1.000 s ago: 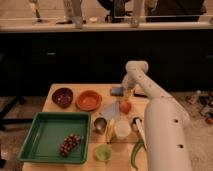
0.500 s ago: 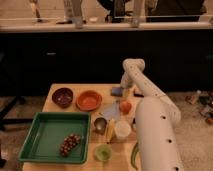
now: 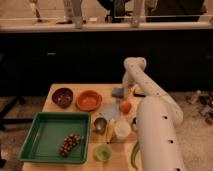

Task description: Place sponge in paper cup

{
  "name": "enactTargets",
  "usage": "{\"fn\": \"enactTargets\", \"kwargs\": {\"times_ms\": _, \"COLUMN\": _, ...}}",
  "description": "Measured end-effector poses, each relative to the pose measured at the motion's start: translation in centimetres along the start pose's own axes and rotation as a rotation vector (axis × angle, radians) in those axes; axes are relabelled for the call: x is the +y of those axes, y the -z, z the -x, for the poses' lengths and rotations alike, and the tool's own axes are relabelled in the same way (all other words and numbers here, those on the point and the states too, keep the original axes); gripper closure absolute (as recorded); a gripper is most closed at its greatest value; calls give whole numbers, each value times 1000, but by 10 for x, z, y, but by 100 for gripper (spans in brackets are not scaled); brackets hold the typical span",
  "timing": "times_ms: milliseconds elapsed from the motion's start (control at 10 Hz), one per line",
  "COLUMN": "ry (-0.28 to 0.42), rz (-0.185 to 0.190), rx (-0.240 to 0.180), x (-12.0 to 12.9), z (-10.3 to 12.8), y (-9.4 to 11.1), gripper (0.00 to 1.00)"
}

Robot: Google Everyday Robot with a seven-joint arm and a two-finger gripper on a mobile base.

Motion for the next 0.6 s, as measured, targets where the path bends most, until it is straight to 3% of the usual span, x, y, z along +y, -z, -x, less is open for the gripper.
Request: {"fn": "enactTargets", "kwargs": {"times_ms": 600, "ry": 5, "rz": -32, "rx": 13, "x": 9, "z": -5, "y": 33, "gripper": 100}}
